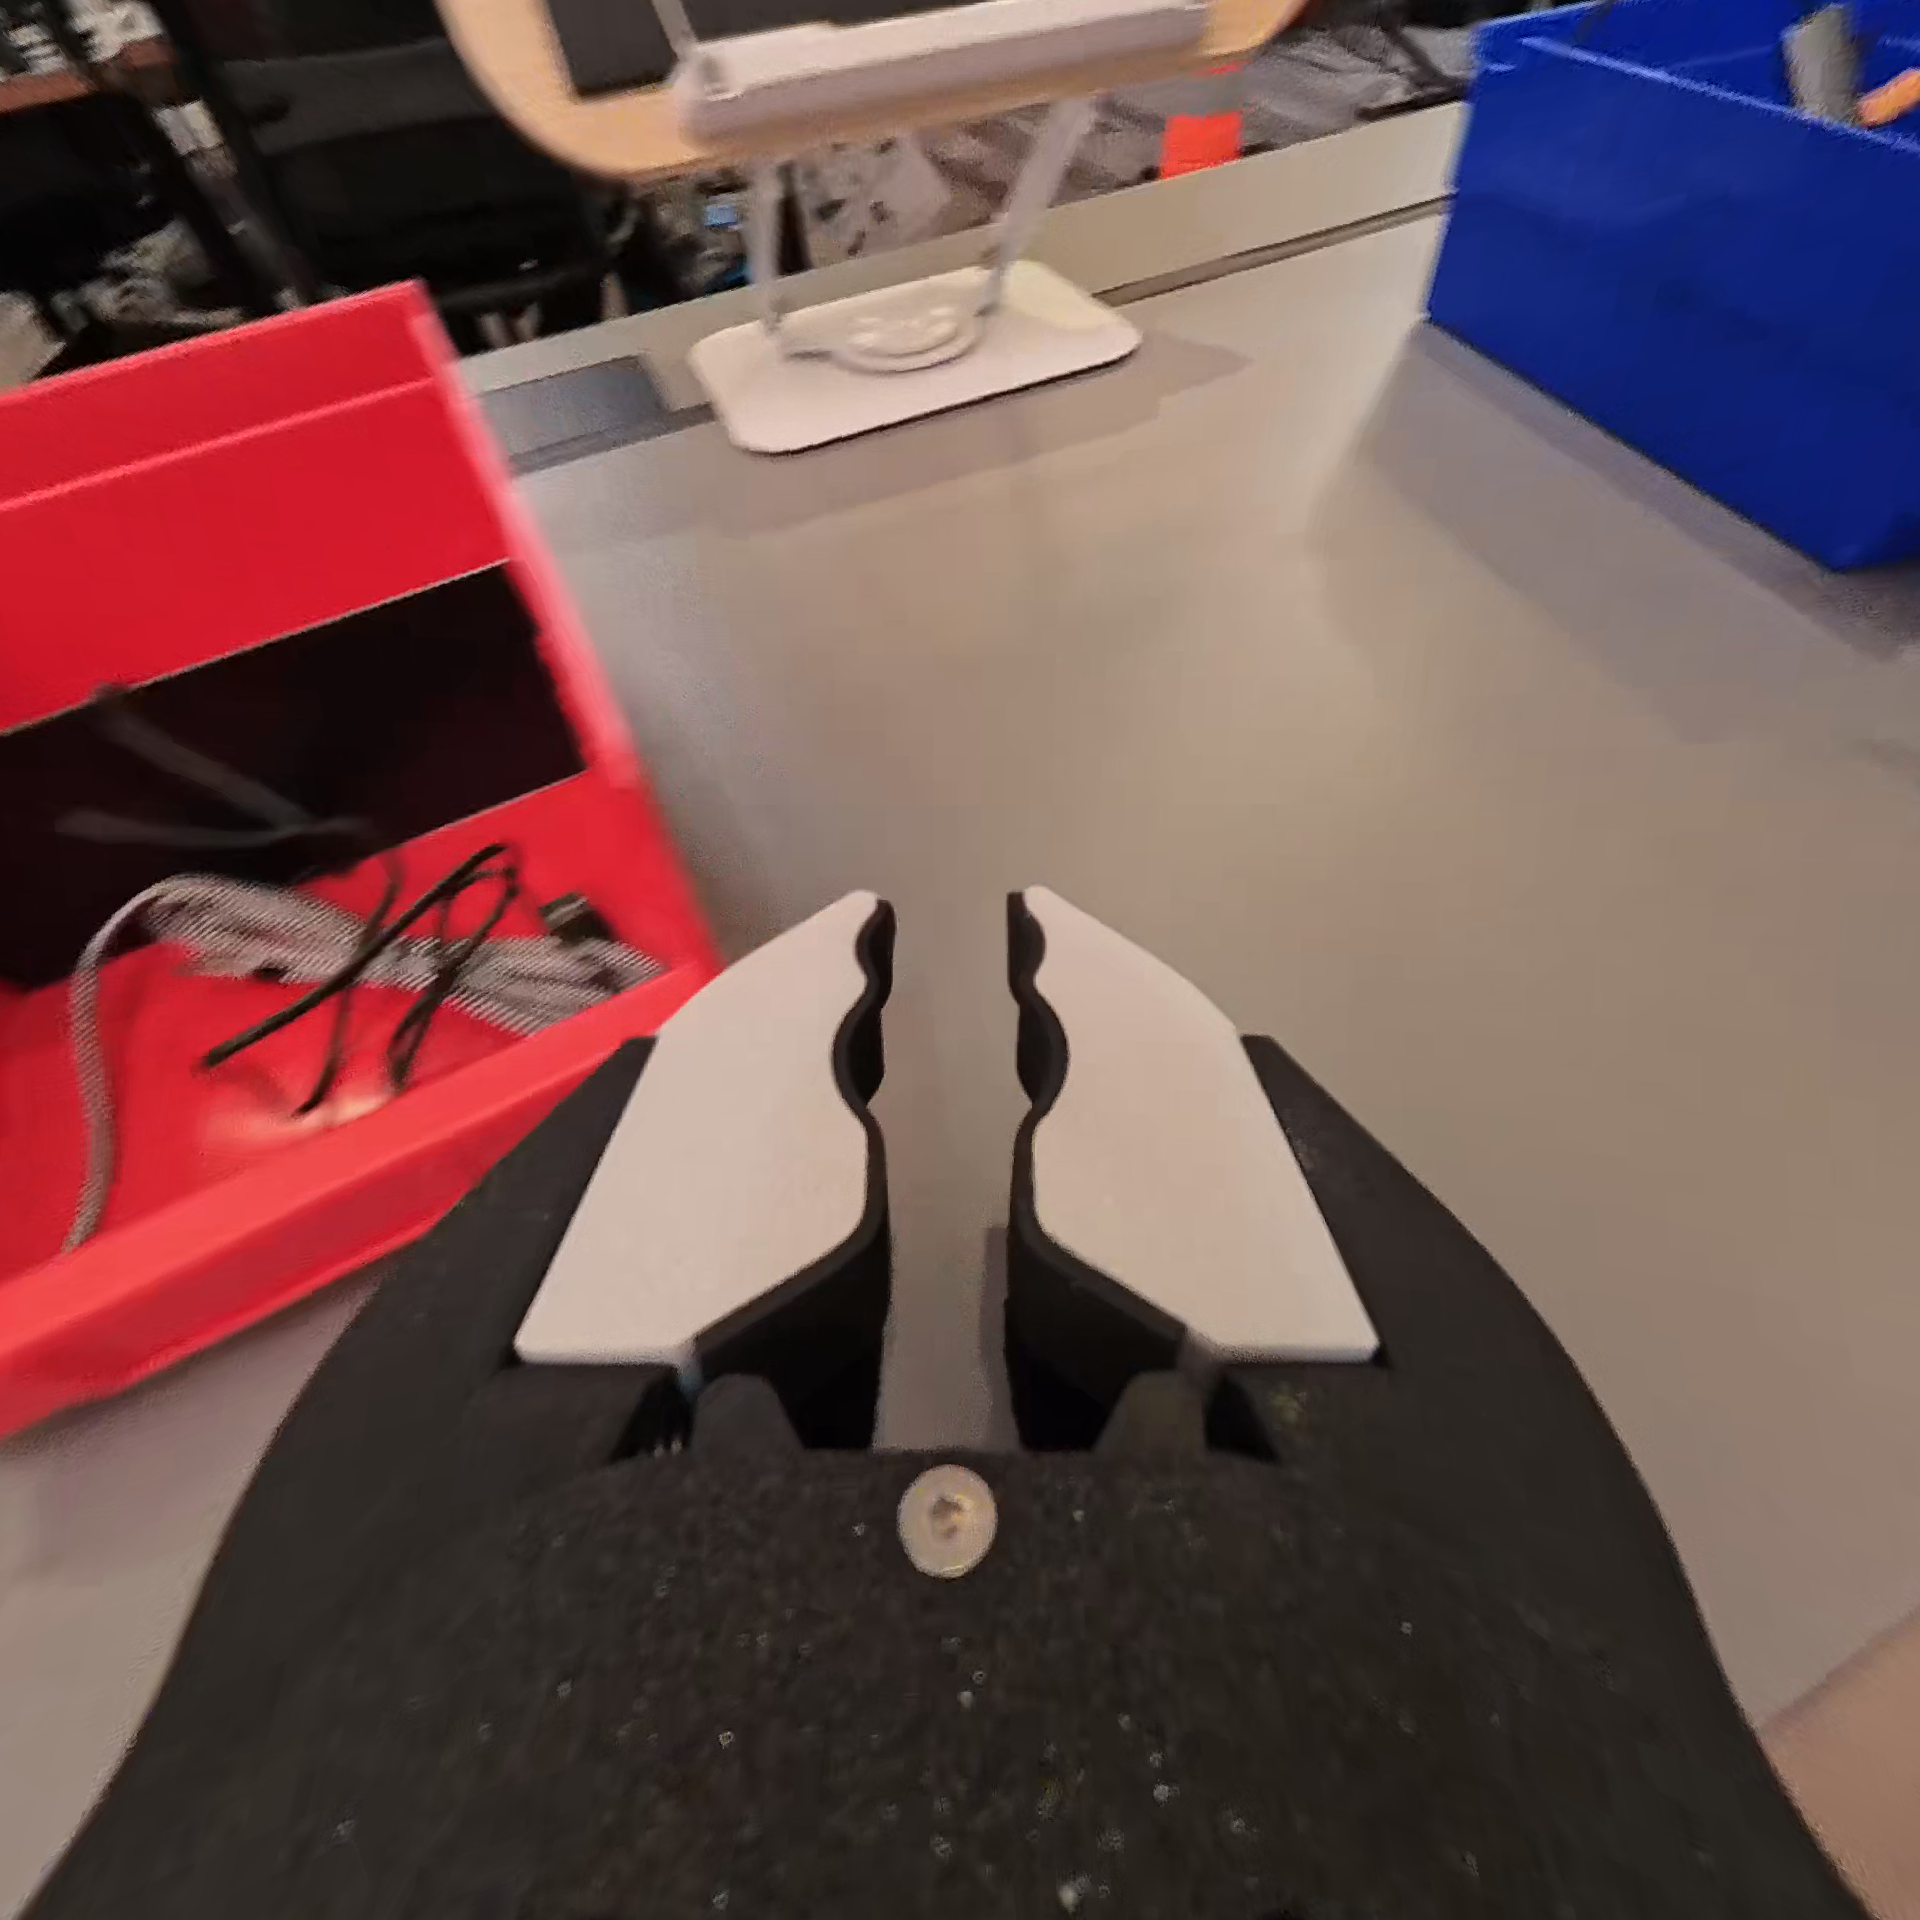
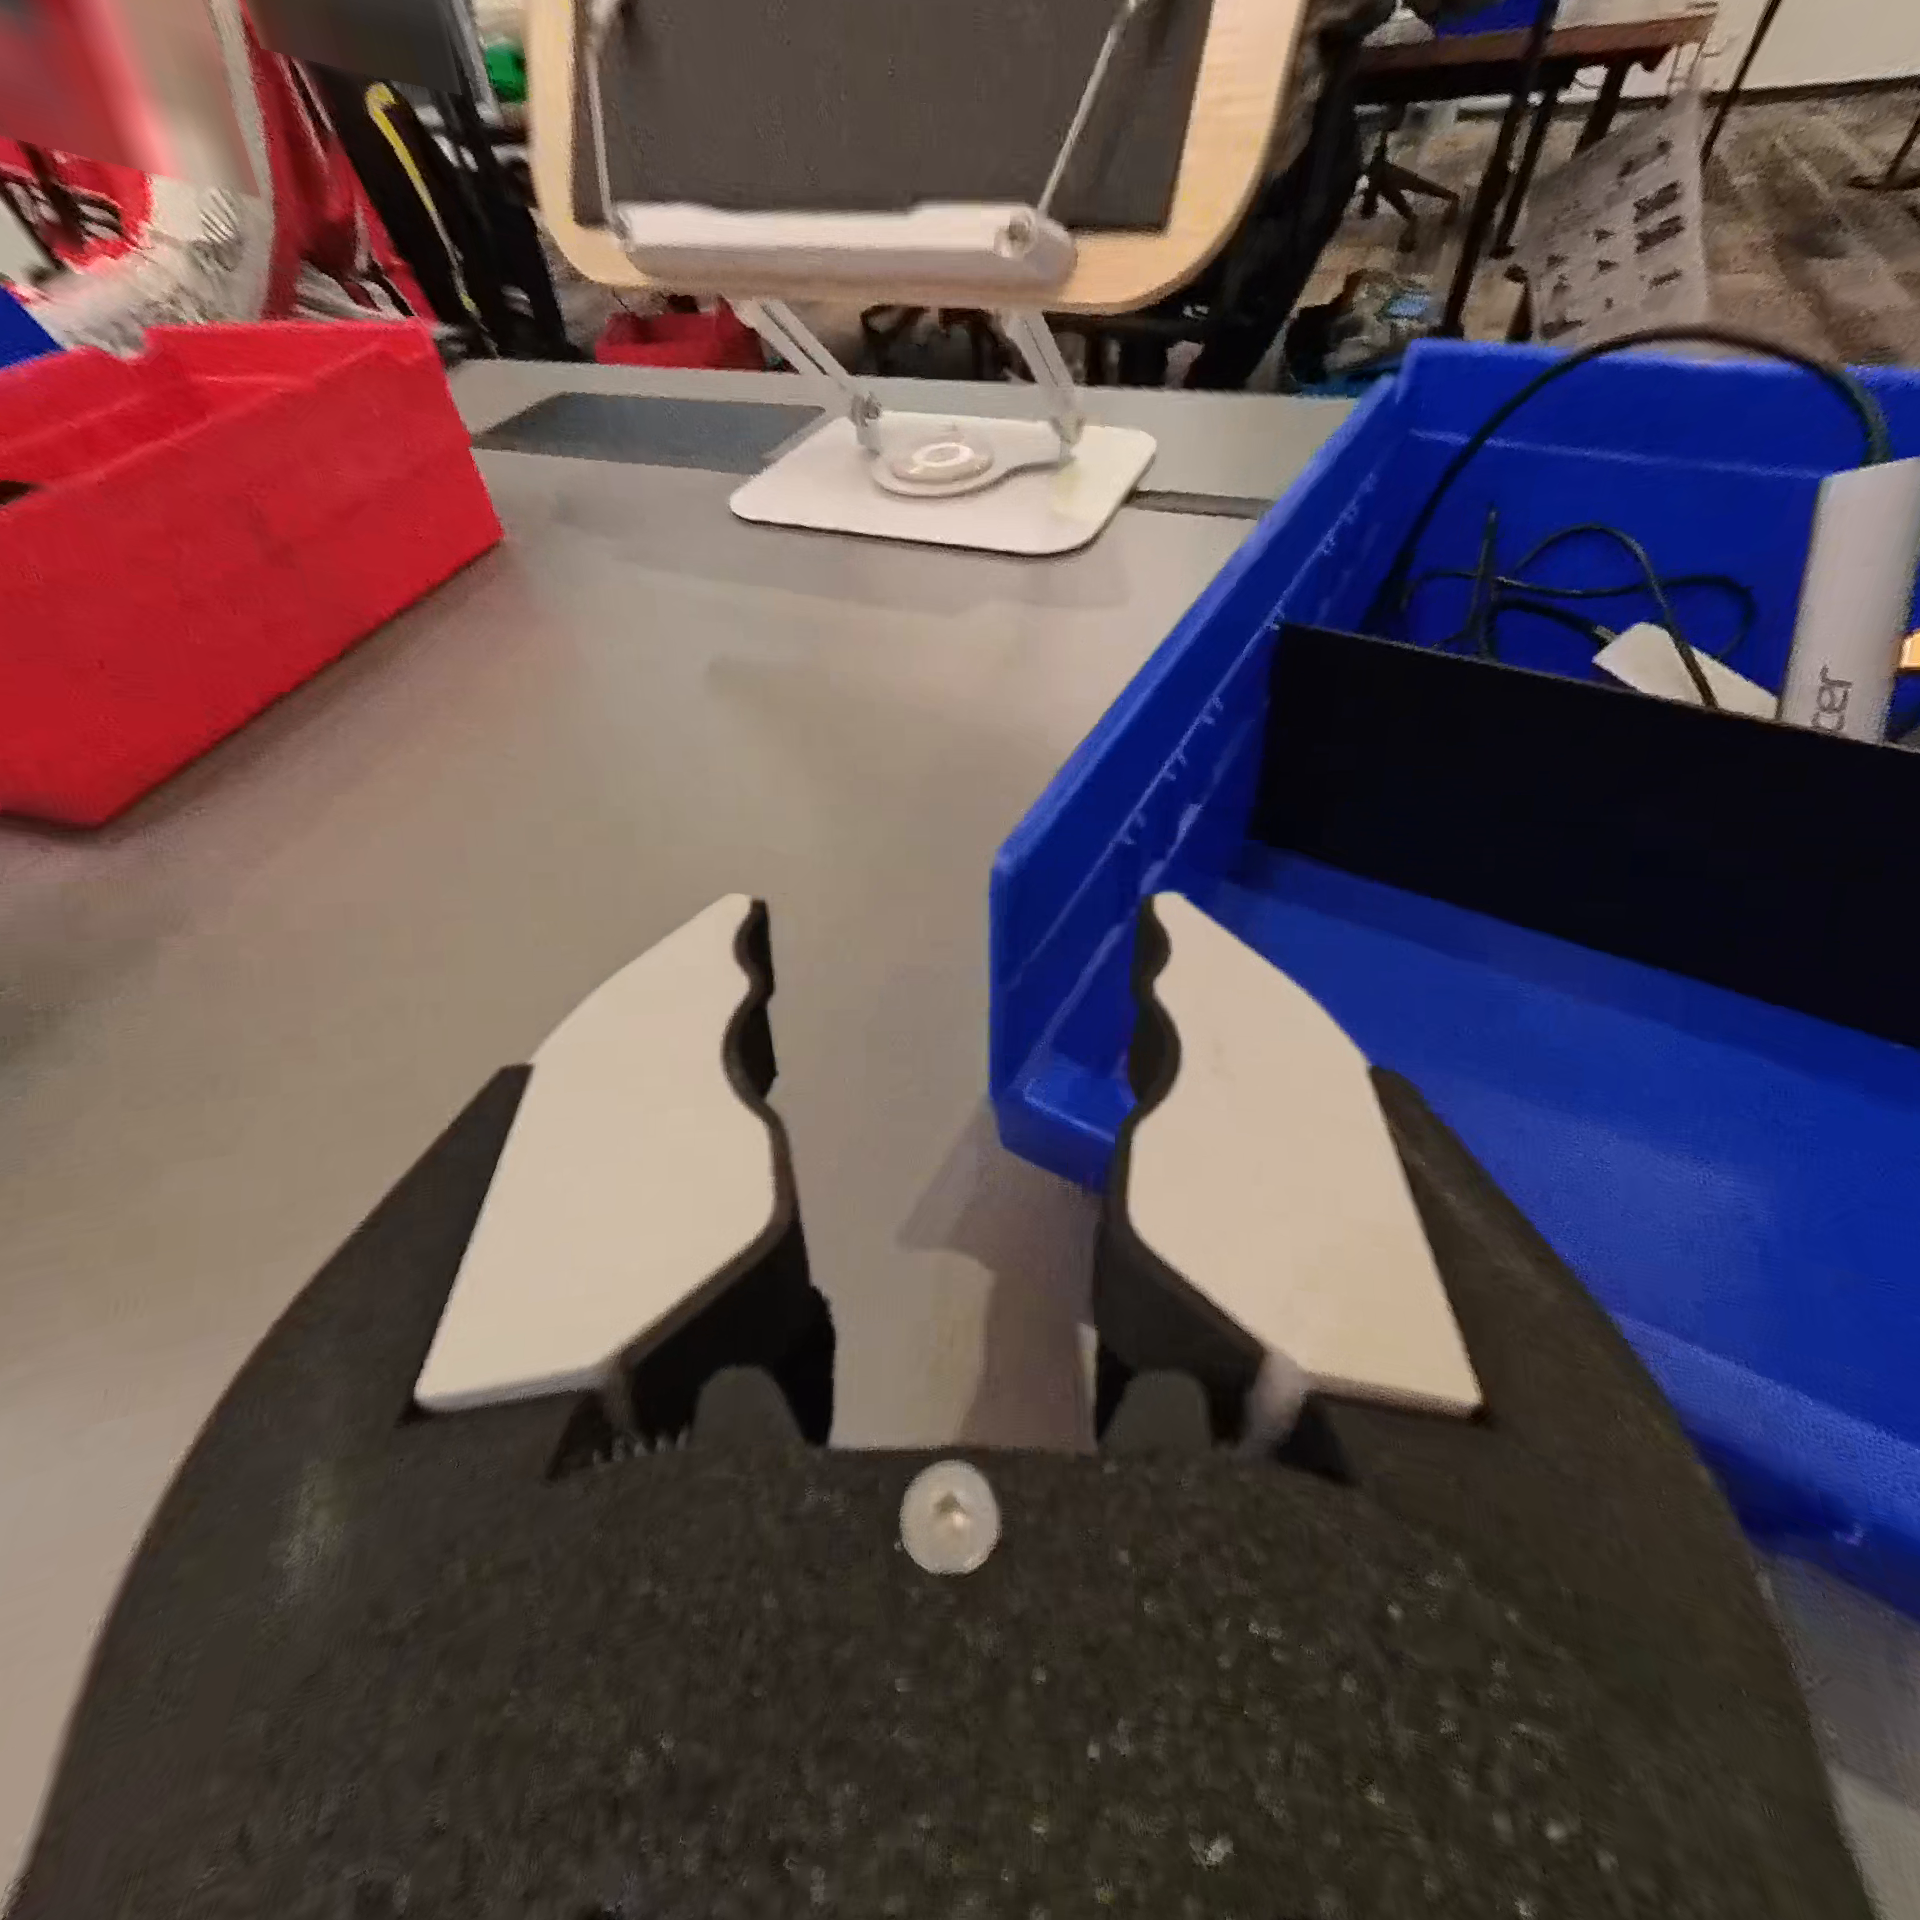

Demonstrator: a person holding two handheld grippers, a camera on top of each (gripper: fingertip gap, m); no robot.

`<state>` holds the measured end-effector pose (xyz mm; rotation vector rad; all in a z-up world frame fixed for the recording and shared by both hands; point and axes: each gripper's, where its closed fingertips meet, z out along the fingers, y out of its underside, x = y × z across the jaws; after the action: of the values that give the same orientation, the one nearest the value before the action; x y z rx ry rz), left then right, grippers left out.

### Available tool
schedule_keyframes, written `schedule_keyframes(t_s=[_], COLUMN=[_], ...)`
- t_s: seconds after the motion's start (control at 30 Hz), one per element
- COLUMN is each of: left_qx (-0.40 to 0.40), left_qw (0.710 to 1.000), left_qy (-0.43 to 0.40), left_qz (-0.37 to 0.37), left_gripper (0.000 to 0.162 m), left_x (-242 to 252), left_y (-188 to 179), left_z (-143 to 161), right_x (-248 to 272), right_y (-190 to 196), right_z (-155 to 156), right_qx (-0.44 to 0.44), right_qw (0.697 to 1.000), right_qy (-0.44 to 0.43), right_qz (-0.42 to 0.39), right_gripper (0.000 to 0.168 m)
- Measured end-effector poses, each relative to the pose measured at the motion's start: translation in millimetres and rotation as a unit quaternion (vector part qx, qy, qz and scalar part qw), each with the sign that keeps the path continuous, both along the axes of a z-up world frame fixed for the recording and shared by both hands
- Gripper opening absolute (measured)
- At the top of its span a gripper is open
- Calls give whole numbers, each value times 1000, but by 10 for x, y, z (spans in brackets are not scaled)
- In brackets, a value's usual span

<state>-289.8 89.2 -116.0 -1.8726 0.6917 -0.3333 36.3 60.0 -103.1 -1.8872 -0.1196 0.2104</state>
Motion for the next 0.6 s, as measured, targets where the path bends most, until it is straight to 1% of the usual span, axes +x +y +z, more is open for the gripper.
schedule_keyframes(t_s=[0.07,0.1,0.17,0.2,0.27,0.3,0.37,0.4,0.43,0.5,0.53,0.57,0.6], left_qx=[-8,-15,-26,-31,-49,-61,-82,-86,-84,-70,-67,-67,-70], left_qw=[999,997,992,988,979,972,955,948,946,950,953,957,963], left_qy=[-1,-3,-10,-17,-38,-51,-83,-94,-97,-96,-95,-92,-83], left_qz=[-51,-78,-126,-149,-196,-223,-273,-291,-297,-287,-278,-265,-246], left_gripper=[23,25,29,30,34,41,55,61,64,63,61,58,53], left_x=[398,611,1028,1239,1689,1927,2375,2562,2711,2925,3006,3070,3113], left_y=[-59,-104,-191,-233,-322,-381,-521,-580,-607,-582,-552,-506,-436], left_z=[-39,-63,-94,-99,-85,-60,29,79,114,153,162,154,122], right_x=[18,-67,-192,-285,-386,-333,-68,143,393,949,1179,1366,1487], right_y=[126,157,142,83,-121,-212,-432,-549,-673,-909,-997,-1054,-1067], right_z=[-163,-206,-212,-212,-169,-125,-36,28,108,239,266,252,175], right_qx=[-40,-53,-53,-57,-54,-43,-26,-15,3,42,57,60,47], right_qw=[999,998,998,997,996,997,999,998,995,979,970,965,965], right_qy=[-26,-25,-22,-18,-14,-22,-42,-53,-67,-91,-96,-87,-68], right_qz=[-10,6,21,41,74,59,6,-33,-79,-180,-215,-241,-251], right_gripper=[66,63,71,71,52,56,57,58,56,49,48,48,50])
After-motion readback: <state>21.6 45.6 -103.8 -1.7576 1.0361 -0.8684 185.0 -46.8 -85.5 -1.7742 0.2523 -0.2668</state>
